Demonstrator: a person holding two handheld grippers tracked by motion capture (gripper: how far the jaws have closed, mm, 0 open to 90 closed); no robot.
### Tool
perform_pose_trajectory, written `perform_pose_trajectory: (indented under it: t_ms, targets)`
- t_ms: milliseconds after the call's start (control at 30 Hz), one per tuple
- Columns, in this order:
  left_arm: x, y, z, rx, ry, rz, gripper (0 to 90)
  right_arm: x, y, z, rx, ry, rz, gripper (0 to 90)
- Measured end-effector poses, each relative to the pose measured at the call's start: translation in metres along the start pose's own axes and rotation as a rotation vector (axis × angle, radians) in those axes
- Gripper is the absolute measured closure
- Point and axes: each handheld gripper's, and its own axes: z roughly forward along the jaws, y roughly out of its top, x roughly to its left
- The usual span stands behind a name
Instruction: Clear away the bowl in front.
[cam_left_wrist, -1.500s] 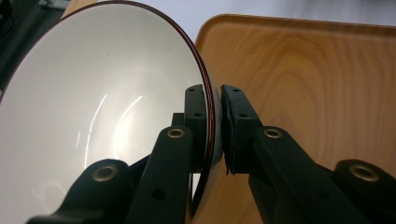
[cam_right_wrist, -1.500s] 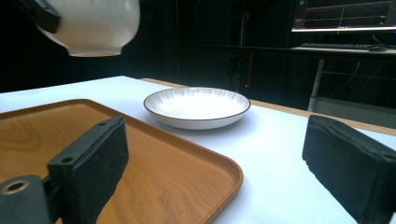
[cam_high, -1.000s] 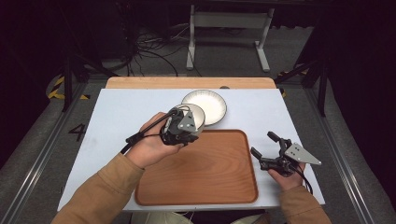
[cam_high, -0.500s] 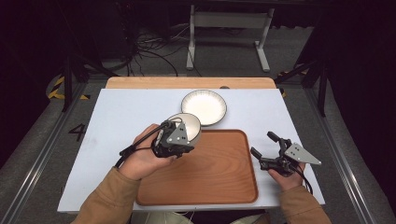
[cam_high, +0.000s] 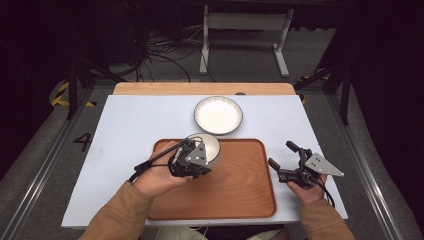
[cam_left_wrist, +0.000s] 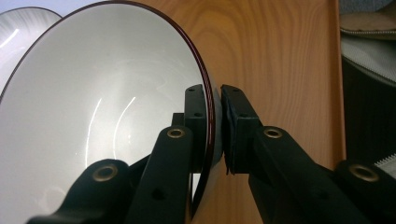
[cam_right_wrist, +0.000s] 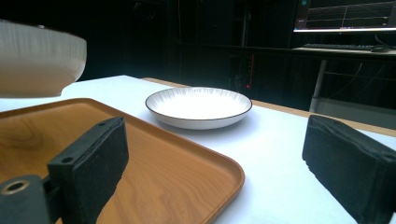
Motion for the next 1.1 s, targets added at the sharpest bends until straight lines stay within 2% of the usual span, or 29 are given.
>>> perform_pose_trajectory:
  t_ms: [500,733,867,1100]
  targets:
    - [-0.004,-0.004,0.019,0.031,-0.099,0.011,82.2,0.000,0.000,0.000,0.000,0.000,0.000,7.5]
    - [-0.005,-0.004,0.036,0.064,-0.135,0.010,82.1,0.000,0.000,0.000,0.001,-0.001,0.000,7.5]
    - [-0.006,-0.005,0.042,0.077,-0.141,0.012,82.1,0.000,0.000,0.000,0.001,-0.001,0.001,7.5]
    - [-0.006,-0.006,0.049,0.098,-0.126,0.017,82.2,0.000,0.000,0.000,0.002,0.000,-0.001,7.5]
